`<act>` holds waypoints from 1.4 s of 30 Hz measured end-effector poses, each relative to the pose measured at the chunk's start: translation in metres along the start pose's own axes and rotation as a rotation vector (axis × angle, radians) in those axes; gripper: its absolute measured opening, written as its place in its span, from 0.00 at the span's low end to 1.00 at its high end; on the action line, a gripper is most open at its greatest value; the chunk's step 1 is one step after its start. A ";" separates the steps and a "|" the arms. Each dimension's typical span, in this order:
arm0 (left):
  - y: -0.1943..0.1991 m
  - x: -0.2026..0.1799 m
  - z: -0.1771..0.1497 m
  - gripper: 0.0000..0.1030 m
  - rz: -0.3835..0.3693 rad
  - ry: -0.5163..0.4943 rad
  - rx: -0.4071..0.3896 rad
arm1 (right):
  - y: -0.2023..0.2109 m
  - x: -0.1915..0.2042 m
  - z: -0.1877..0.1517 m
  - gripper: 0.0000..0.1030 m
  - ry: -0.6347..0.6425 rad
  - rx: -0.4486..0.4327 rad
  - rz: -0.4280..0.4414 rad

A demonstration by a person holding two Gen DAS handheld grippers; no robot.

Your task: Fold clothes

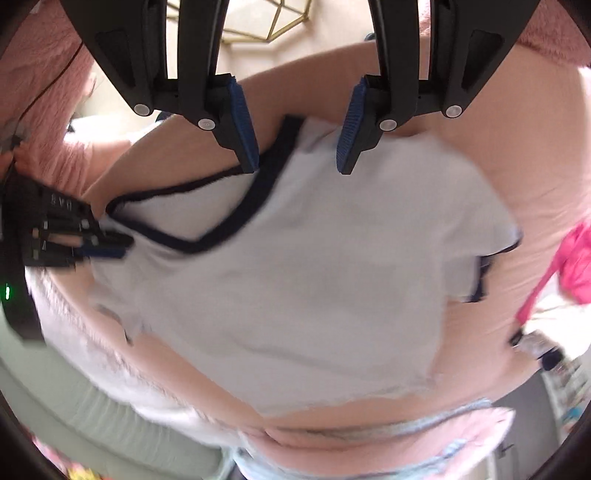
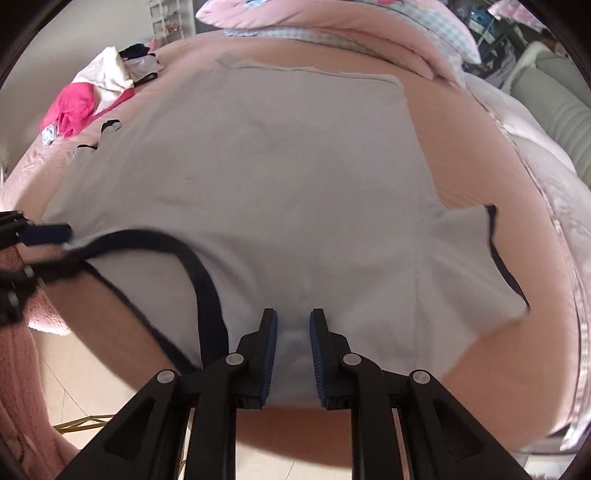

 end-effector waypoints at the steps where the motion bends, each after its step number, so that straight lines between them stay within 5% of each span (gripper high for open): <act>1: 0.007 0.011 0.000 0.39 0.006 0.038 -0.023 | 0.005 0.004 -0.001 0.17 -0.028 -0.017 0.042; 6: 0.015 0.051 -0.006 0.39 0.095 0.174 -0.066 | 0.015 0.062 0.019 0.19 -0.017 -0.104 0.156; 9: 0.027 0.060 -0.009 0.40 0.073 0.221 -0.104 | 0.005 0.110 0.039 0.24 0.082 -0.140 0.169; 12: 0.018 0.075 -0.013 0.40 0.088 0.284 -0.082 | -0.029 0.138 0.041 0.24 0.129 -0.042 0.148; 17: 0.011 0.108 -0.023 0.39 -0.116 0.498 0.022 | -0.021 0.135 0.012 0.25 0.141 0.060 0.204; 19: 0.010 0.123 -0.014 0.39 -0.067 0.471 0.002 | -0.015 0.128 0.011 0.25 0.096 0.151 0.285; 23: -0.006 0.147 0.004 0.39 -0.019 0.449 -0.027 | -0.002 0.129 0.054 0.25 0.001 0.027 0.302; 25: -0.021 0.155 0.011 0.39 -0.034 0.464 -0.019 | 0.004 0.130 0.076 0.34 -0.046 -0.034 0.309; 32: -0.049 0.167 0.031 0.39 -0.059 0.462 -0.109 | -0.033 0.159 0.110 0.34 0.057 -0.057 0.145; 33: -0.051 0.168 0.034 0.34 -0.056 0.453 -0.118 | -0.035 0.155 0.112 0.34 0.039 -0.056 0.128; 34: -0.054 0.169 0.037 0.04 -0.054 0.446 -0.125 | -0.038 0.152 0.114 0.35 0.010 -0.051 0.124; 37: -0.049 0.174 0.038 0.01 -0.061 0.468 -0.133 | -0.042 0.134 0.105 0.35 -0.045 -0.026 0.142; 42: -0.002 0.185 0.034 0.01 0.038 0.438 -0.226 | -0.053 0.104 0.091 0.35 -0.091 -0.031 0.085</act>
Point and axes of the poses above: each gripper's, at about its wrist camera, not at the fingertips, and y roughly against the way its jaws point, x to its left, z to its top, the point moved 6 cm from there along -y, roughly the way its jaws point, and after that the axes turned 5 degrees about -x, right-handed, at the moved point
